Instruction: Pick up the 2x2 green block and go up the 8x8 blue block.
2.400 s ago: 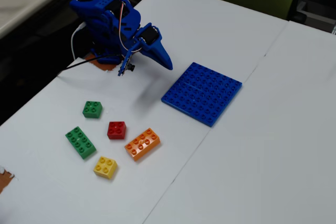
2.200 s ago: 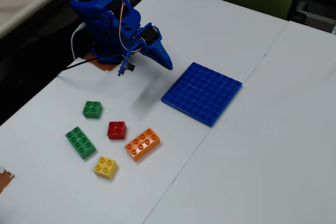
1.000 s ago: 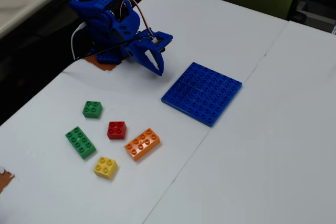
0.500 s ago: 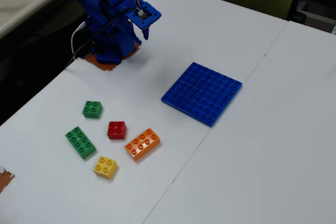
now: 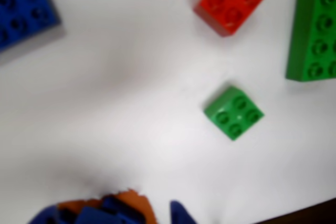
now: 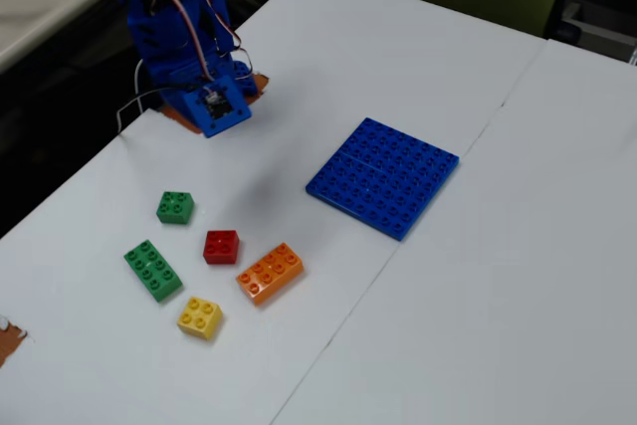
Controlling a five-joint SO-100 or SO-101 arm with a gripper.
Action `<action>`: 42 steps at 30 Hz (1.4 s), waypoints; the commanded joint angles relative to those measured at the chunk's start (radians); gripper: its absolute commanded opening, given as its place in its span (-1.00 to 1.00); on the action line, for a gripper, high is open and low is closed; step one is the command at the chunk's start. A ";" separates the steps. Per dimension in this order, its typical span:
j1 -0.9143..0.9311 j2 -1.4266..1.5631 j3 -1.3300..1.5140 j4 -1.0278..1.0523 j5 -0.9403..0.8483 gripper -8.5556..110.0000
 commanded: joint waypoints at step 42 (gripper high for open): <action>0.302 -0.632 -0.155 -0.350 0.160 -0.19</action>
